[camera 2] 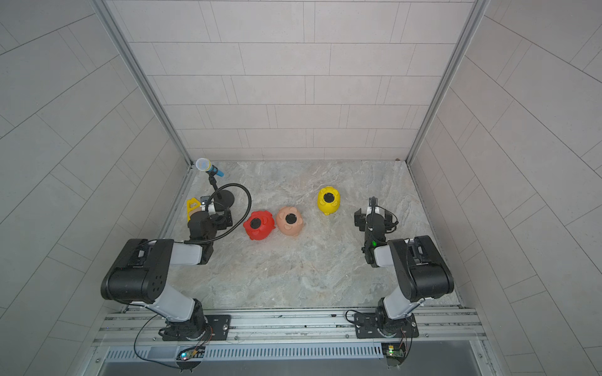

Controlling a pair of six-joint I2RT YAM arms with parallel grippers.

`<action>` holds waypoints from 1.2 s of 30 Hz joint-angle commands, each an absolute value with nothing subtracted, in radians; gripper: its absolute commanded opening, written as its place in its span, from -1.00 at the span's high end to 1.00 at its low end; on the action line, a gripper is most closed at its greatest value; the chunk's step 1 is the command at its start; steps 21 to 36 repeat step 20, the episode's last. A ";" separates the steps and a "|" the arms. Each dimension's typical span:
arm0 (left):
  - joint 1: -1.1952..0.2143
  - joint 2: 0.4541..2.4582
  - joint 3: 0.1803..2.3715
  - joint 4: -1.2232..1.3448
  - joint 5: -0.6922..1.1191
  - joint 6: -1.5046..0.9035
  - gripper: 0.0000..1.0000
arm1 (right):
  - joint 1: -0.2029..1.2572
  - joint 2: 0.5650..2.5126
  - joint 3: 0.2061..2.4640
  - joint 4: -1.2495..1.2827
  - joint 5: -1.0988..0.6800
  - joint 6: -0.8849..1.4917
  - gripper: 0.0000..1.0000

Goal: Close piggy banks
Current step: Reset both arms

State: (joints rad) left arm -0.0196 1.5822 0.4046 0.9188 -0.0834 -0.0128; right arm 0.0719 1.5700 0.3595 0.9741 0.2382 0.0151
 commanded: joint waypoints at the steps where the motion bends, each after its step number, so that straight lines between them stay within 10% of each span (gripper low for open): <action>1: -0.029 1.580 0.393 0.920 -0.098 0.000 -1.00 | 0.076 1.566 0.361 0.956 0.222 0.003 -1.00; 36: -0.017 1.581 0.399 0.910 -0.075 -0.008 -1.00 | 0.075 1.572 0.364 0.961 0.226 0.009 -1.00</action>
